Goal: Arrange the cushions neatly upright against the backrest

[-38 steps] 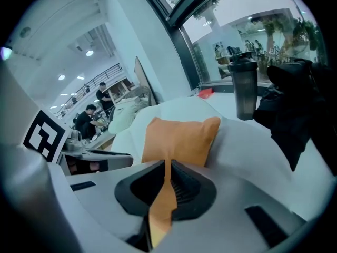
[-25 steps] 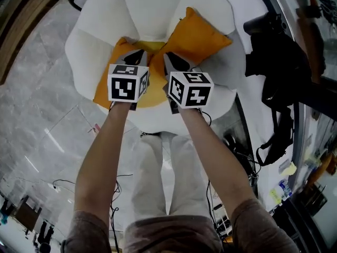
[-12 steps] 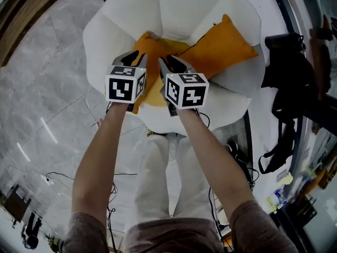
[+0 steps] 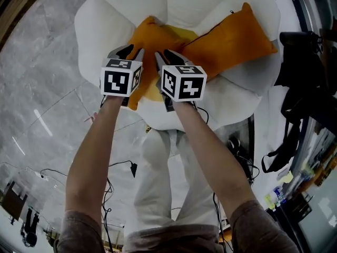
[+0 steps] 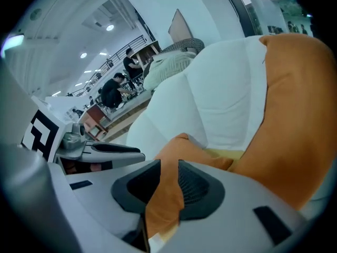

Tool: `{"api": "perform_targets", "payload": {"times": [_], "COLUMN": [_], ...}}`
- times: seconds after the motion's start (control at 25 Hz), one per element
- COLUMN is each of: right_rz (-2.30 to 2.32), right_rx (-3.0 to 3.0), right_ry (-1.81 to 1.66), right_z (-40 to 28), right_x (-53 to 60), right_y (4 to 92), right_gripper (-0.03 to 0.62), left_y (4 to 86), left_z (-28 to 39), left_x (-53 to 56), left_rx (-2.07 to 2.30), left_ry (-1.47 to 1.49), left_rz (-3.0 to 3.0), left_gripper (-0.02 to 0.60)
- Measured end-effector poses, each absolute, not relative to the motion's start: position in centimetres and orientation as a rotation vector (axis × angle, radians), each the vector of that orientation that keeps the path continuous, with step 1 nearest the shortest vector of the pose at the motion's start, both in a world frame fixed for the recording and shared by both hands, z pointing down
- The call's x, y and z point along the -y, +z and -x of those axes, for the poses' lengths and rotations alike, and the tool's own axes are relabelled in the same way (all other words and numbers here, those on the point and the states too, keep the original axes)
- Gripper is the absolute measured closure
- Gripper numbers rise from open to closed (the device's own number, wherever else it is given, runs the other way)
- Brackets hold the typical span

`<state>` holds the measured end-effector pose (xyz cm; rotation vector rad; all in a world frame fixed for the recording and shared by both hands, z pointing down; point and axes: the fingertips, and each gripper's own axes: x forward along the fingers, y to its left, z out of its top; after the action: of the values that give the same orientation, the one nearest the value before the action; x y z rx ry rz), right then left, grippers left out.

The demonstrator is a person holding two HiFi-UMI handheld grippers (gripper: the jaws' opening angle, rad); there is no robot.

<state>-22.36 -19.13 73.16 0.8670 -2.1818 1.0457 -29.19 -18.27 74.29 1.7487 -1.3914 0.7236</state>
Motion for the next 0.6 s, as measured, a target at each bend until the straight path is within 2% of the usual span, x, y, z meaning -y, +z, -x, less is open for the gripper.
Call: {"api": "perform_targets", "payload": {"times": [0.28,0.6], "right_rz": [-0.871,-0.875], "right_rx": [2.116,2.120], "right_ry": [1.085,1.057], "right_z": [22.5,23.1], "right_x": [18.4,18.5], "right_y": [78.6,80.9], "right_gripper": [0.474,0.473], "left_y": [79.6,81.0], "left_z": [29.6,29.9], "left_x": [17.5,18.0], "left_rx": [1.377,1.400], "left_ry": [0.732,0.712], "left_rz": [-1.718,-1.739], "left_gripper": [0.457,0.457]}}
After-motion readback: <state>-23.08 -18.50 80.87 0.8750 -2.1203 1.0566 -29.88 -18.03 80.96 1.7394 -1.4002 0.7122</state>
